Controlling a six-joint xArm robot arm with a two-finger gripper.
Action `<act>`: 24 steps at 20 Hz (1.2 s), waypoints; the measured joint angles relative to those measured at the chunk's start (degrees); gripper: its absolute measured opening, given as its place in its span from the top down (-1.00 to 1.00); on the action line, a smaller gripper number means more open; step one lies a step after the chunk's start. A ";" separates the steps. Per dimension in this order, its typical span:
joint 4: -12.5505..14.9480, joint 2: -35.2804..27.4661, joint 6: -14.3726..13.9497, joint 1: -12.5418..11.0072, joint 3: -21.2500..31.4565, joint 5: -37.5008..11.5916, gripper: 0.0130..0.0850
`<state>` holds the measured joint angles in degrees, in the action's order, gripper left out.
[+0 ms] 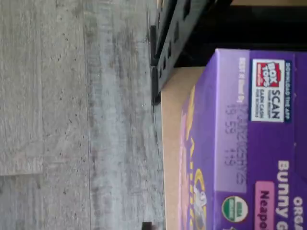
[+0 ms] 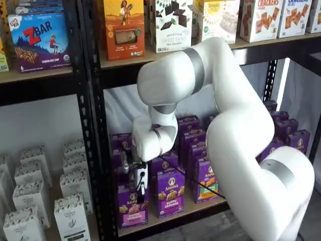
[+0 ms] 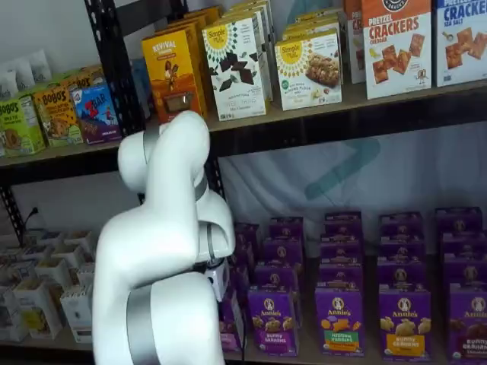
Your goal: Pick up the purple box with a pink patch in the middle, on the bottom shelf, the first box from the left
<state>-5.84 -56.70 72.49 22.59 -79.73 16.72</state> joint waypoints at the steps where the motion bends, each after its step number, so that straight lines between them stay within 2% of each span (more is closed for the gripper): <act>1: 0.22 -0.09 -0.23 0.02 -0.04 -0.12 -0.44; 8: 1.91 -0.74 -1.89 0.13 -0.36 -0.63 -0.44; 16: 1.44 -1.15 -1.58 0.24 -0.45 -1.64 -0.44; 17: 1.48 -1.18 -1.61 0.24 -0.50 -1.54 -0.33; 20: 2.06 -1.28 -2.10 0.19 -0.77 -0.98 -0.22; 21: 2.29 -1.32 -2.29 0.17 -0.80 -0.93 -0.11; 24: 3.24 -1.44 -3.08 0.07 -0.92 -0.94 -0.11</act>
<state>-2.60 -58.14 69.41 22.66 -80.65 15.78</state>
